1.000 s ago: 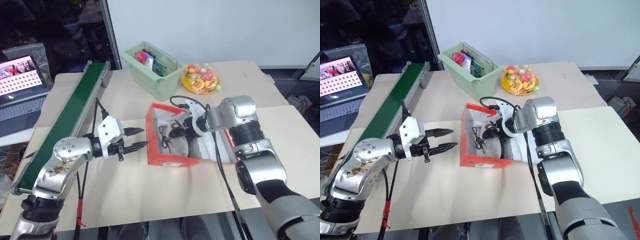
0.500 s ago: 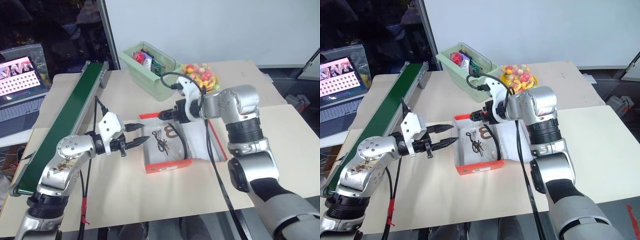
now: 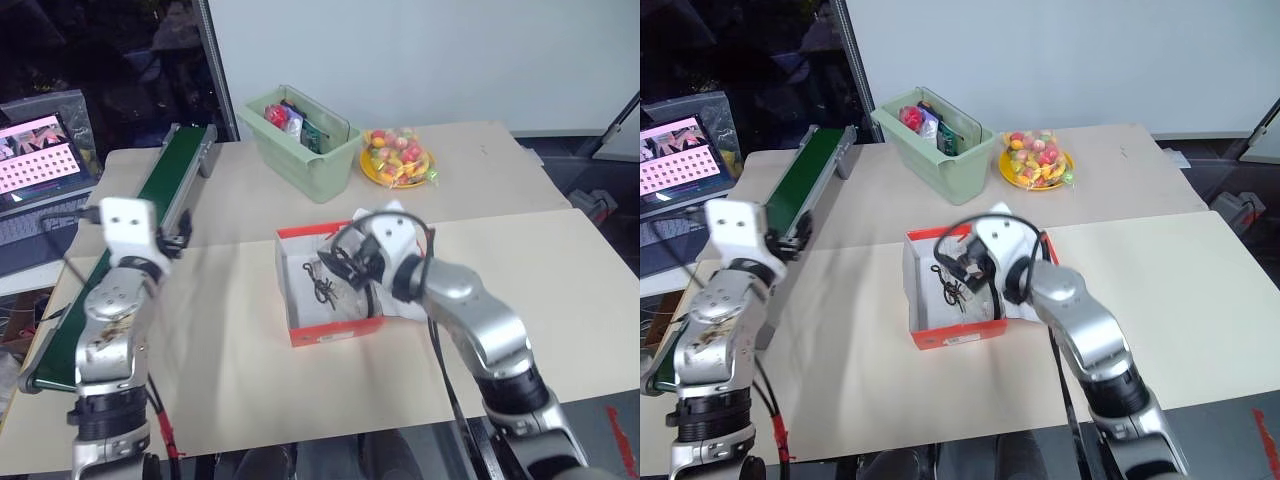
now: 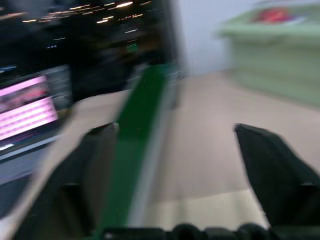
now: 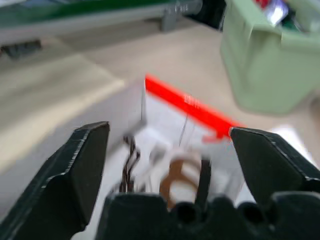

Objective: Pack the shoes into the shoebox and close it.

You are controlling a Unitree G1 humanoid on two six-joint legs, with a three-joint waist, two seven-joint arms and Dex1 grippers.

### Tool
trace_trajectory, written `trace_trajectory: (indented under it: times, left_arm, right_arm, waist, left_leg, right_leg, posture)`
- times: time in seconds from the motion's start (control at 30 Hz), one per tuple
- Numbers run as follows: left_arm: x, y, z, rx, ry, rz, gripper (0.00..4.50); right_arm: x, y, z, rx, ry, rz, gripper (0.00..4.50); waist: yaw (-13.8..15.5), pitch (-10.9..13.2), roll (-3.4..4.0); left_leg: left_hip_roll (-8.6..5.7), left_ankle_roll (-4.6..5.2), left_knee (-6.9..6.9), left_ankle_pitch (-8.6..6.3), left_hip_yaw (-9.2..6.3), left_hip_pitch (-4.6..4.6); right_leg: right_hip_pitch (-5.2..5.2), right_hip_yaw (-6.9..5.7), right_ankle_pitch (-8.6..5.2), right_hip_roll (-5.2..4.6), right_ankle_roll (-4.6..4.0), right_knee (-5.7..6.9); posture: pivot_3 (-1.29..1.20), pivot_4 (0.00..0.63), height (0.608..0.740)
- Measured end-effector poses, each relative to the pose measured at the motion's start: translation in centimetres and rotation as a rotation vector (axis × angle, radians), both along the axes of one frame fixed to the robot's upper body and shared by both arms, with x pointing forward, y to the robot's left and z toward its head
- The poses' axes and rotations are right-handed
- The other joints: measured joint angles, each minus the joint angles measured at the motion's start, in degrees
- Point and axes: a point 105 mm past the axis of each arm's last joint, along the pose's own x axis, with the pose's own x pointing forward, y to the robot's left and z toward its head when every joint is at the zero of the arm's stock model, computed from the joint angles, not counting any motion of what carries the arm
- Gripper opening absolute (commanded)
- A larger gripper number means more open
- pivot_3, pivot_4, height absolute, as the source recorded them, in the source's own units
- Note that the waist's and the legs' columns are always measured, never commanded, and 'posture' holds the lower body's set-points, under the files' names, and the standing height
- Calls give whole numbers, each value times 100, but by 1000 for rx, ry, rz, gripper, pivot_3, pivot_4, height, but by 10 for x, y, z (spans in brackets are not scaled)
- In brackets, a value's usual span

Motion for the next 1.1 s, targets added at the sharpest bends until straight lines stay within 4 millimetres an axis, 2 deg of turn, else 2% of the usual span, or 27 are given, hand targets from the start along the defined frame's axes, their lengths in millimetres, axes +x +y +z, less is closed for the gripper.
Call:
trace_trajectory:
  times: [0.13,0.37,0.6,0.83,1.1]
  left_arm:
    - [-3,10,-9,9,21,10,4471]
    - [-10,43,-15,-43,19,94,4471]
    - [-16,63,-32,-155,73,159,4471]
    - [-13,60,-33,-172,83,142,4471]
    - [-10,54,-33,-181,87,115,4471]
  right_arm:
    - [-7,14,10,22,-79,79,4500]
    - [-11,33,3,-2,-106,161,4500]
    - [-13,48,5,23,-102,221,4500]
    - [-28,58,-5,38,-34,348,4500]
    - [-29,55,-6,33,-22,365,4500]
  waist:
    - [68,0,-1]
    - [64,0,-2]
    - [68,-2,-5]
    - [73,-2,-6]
    - [66,-2,-6]
  left_leg:
    - [9,-4,0,0,0,27]
    - [22,-13,1,-3,0,37]
    - [28,-16,2,-5,-2,35]
    - [42,-18,3,-6,-1,36]
    - [53,-25,3,-10,-1,37]
  right_leg:
    - [24,-3,14,27,-10,-5]
    - [30,-4,18,37,-16,-6]
    - [28,-4,18,39,-16,-6]
    - [30,-6,18,42,-17,-7]
    - [28,-6,19,54,-18,-7]
  posture:
    - [0,150,740]
    - [0,150,740]
    - [0,150,740]
    - [0,150,740]
    - [0,150,740]
